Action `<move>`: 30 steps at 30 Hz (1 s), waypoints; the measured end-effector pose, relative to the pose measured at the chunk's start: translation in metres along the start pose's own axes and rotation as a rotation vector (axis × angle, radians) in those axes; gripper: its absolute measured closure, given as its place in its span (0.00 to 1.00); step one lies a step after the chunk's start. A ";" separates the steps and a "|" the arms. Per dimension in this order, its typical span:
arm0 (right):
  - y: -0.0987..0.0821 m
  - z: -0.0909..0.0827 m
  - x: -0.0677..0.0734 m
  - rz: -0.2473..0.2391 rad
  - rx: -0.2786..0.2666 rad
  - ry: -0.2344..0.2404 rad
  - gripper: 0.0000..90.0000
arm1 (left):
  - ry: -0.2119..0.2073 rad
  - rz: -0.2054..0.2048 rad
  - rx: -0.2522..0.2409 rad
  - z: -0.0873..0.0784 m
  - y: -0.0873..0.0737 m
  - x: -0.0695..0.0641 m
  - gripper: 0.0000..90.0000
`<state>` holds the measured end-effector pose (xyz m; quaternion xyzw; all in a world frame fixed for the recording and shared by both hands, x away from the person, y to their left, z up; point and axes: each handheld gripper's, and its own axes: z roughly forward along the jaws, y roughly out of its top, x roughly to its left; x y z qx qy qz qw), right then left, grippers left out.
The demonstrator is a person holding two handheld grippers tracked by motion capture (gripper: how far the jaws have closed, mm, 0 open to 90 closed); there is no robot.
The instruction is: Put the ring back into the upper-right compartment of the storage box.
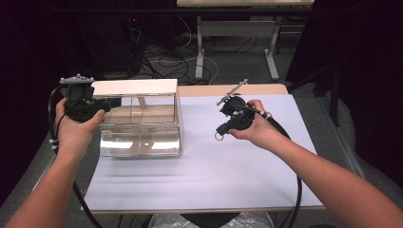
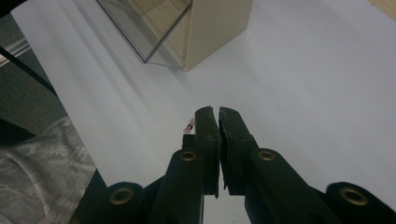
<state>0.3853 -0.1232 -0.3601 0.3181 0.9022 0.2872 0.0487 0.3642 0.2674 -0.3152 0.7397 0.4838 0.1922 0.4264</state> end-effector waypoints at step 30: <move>0.055 0.008 0.035 -0.115 -0.119 0.057 0.97 | -0.005 -0.014 0.005 0.000 0.000 0.002 1.00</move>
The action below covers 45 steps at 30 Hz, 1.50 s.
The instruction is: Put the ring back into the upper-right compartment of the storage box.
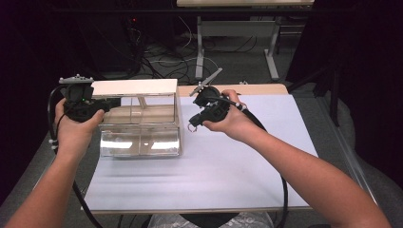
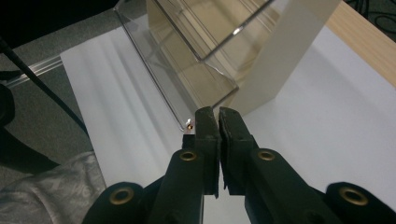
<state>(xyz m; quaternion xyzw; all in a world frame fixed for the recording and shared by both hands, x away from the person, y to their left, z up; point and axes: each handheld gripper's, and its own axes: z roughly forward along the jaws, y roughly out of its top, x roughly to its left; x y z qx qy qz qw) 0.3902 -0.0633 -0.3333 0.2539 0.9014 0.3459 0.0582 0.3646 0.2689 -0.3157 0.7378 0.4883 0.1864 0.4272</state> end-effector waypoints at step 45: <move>0.036 0.042 0.006 0.020 -0.138 -0.009 0.97 | 0.002 -0.016 -0.019 -0.002 -0.003 0.004 1.00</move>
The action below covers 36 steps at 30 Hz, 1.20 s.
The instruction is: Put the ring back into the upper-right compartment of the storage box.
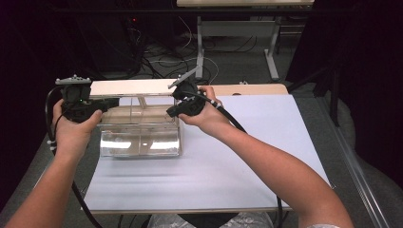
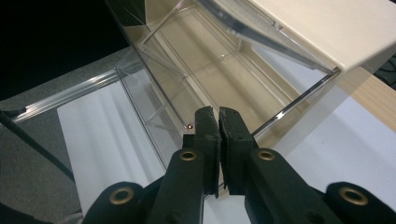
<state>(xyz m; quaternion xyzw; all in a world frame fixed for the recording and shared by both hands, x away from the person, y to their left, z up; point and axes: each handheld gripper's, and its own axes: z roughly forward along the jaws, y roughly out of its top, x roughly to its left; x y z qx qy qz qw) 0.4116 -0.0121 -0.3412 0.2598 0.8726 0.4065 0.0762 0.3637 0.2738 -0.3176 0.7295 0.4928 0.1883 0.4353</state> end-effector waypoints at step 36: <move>-0.003 0.026 0.004 0.000 -0.051 -0.071 0.97 | -0.005 -0.002 -0.003 0.002 -0.001 0.001 1.00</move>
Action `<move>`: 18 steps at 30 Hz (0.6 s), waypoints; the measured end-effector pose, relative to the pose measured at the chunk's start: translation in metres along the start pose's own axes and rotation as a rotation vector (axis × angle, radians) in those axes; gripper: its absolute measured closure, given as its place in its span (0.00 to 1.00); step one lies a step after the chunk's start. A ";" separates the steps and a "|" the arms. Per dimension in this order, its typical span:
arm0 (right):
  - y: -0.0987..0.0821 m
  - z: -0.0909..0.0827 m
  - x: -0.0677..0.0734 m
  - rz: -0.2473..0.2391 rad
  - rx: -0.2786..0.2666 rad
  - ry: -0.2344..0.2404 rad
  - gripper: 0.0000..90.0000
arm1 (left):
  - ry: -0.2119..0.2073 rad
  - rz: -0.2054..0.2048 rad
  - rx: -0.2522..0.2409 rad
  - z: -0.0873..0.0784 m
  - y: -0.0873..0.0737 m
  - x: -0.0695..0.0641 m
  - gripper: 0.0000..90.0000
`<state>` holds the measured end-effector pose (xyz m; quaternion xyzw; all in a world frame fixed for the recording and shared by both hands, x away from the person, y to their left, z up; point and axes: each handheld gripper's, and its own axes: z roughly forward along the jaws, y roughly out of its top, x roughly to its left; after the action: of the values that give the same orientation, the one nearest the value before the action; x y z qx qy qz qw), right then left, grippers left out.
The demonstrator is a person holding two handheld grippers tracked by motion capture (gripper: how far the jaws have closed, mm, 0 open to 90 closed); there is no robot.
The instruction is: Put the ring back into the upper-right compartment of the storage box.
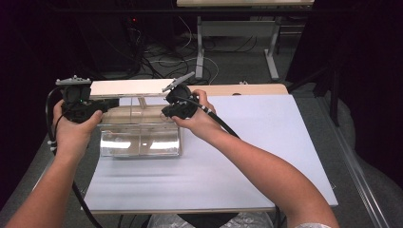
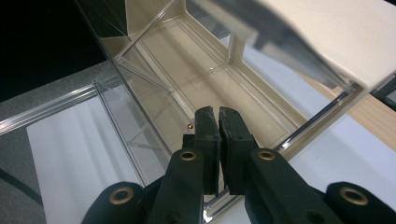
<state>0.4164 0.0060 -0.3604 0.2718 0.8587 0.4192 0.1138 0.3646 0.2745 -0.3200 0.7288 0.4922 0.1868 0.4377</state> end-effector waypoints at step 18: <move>-0.001 -0.005 -0.001 0.009 -0.011 0.024 0.92 | 0.001 0.005 0.002 0.001 -0.001 0.000 1.00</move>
<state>0.4145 0.0019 -0.3584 0.2699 0.8564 0.4279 0.1030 0.3646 0.2744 -0.3209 0.7303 0.4908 0.1878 0.4365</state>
